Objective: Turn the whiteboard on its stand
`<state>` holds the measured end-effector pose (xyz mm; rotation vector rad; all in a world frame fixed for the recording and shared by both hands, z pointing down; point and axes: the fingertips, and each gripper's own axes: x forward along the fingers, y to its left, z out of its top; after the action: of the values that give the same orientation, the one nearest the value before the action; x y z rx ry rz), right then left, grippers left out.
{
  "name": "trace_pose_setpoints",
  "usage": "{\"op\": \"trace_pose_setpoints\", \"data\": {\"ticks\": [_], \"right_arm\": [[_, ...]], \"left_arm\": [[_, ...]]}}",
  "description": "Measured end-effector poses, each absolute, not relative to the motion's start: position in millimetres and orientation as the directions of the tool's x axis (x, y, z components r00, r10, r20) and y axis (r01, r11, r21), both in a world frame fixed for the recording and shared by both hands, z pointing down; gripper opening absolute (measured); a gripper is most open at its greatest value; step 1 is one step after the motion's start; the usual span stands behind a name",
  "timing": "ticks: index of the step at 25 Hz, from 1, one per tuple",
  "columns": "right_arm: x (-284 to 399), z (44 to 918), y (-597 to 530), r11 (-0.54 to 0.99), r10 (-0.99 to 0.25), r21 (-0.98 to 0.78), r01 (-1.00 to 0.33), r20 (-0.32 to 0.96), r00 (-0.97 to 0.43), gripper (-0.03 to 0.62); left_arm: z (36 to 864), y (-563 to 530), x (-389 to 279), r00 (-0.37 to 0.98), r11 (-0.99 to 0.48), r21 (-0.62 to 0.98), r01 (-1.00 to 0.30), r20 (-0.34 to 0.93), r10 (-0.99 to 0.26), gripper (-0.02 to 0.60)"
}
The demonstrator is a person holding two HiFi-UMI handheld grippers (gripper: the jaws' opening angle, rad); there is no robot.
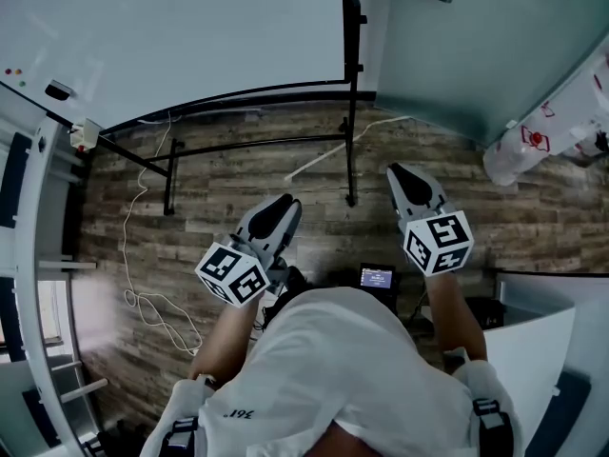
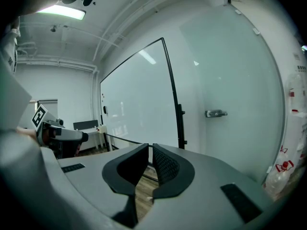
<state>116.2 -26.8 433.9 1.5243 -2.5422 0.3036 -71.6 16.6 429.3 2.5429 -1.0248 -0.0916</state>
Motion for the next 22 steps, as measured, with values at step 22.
{"op": "trace_pose_setpoints", "data": {"ticks": [22], "right_arm": [[77, 414, 0, 0.354, -0.907, -0.061, -0.933, 0.22, -0.359, 0.025]], "left_arm": [[439, 13, -100, 0.833, -0.734, 0.424, -0.53, 0.097, -0.545, 0.081]]}}
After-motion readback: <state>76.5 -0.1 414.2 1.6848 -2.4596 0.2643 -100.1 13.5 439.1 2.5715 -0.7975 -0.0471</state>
